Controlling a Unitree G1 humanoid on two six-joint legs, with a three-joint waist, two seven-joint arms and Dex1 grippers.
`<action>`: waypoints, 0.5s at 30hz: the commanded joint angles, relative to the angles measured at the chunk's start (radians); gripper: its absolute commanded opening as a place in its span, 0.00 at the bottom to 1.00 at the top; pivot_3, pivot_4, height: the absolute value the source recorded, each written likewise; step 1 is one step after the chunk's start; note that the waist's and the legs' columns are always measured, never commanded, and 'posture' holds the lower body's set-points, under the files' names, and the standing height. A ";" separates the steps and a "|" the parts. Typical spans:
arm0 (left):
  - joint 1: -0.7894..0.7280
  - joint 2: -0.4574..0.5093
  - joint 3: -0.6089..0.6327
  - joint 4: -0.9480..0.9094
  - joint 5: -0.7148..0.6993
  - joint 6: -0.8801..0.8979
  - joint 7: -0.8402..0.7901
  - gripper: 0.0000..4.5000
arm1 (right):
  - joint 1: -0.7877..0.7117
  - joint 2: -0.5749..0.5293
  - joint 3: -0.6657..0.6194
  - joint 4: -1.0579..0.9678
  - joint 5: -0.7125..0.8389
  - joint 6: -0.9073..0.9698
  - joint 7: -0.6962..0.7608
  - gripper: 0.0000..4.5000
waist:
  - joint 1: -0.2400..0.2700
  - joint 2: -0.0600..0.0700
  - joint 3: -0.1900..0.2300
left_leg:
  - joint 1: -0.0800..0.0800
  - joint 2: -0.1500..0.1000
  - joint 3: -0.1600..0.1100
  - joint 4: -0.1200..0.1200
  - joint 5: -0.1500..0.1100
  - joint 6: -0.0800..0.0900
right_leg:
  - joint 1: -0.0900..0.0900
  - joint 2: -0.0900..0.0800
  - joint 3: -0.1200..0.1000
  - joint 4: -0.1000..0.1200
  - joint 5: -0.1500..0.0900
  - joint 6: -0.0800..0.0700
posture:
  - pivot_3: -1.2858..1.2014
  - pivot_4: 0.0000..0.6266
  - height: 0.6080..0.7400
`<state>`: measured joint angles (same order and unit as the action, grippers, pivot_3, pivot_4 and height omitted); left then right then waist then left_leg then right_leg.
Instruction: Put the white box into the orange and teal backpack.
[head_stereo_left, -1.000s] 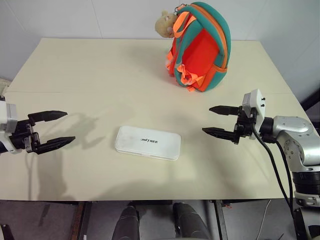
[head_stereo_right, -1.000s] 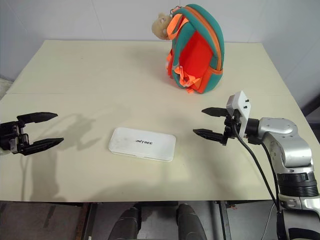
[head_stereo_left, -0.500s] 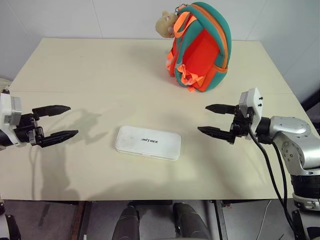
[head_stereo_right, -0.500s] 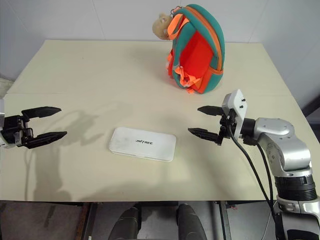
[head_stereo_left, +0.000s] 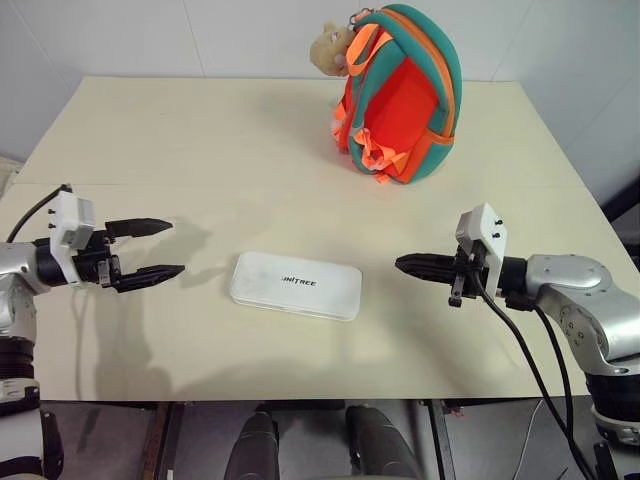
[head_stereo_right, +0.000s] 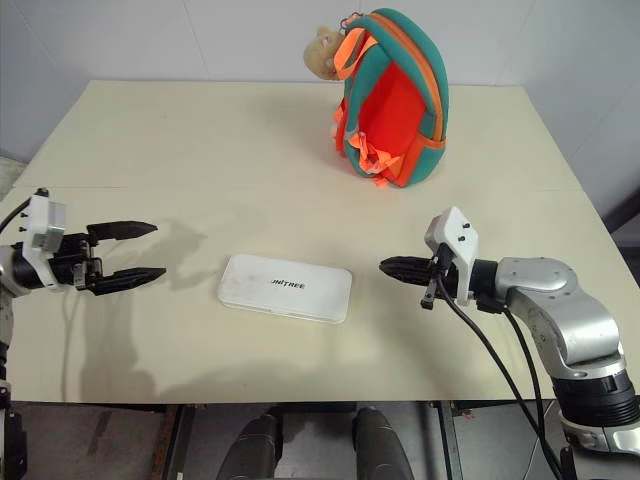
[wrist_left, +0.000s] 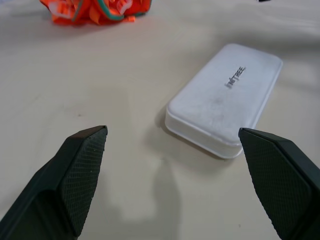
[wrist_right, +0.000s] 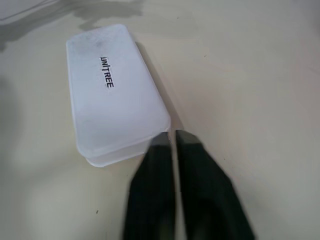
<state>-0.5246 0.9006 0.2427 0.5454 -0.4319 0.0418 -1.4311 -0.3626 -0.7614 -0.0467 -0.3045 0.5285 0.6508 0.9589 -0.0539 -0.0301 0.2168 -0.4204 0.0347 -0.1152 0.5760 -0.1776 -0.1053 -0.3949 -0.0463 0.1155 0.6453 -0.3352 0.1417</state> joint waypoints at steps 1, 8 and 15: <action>-0.044 -0.013 0.000 0.038 0.027 -0.042 0.039 1.00 | 0.001 0.012 -0.013 -0.042 0.014 -0.001 -0.022 0.01 | 0.000 0.000 0.000 | 0.000 0.000 0.000 0.000 0.000 0.000 | 0.000 0.000 0.000 0.000 0.000 0.000 | 0.52 0.24 1.00; -0.015 -0.010 -0.015 -0.103 0.105 0.099 0.286 0.72 | 0.008 0.022 -0.011 -0.030 0.005 -0.030 -0.018 0.00 | 0.000 0.000 0.000 | 0.000 0.000 -0.001 0.001 0.000 0.000 | 0.000 0.000 0.000 0.001 0.000 0.001 | 0.52 0.24 1.00; 0.023 -0.006 -0.022 -0.207 0.080 0.392 0.341 0.21 | 0.011 0.017 0.000 -0.020 -0.003 -0.039 -0.012 0.00 | -0.001 0.000 0.000 | 0.000 0.000 -0.001 0.001 0.000 0.000 | 0.000 0.000 0.000 0.002 0.000 0.001 | 0.52 0.24 1.00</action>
<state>-0.5002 0.8789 0.2091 0.3896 -0.3283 0.3873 -1.1055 -0.3534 -0.7397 -0.0446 -0.3087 0.5263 0.6312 0.9403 -0.0550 -0.0302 0.2167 -0.4202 0.0347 -0.1160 0.5769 -0.1776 -0.1053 -0.3948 -0.0460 0.1153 0.6477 -0.3348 0.1424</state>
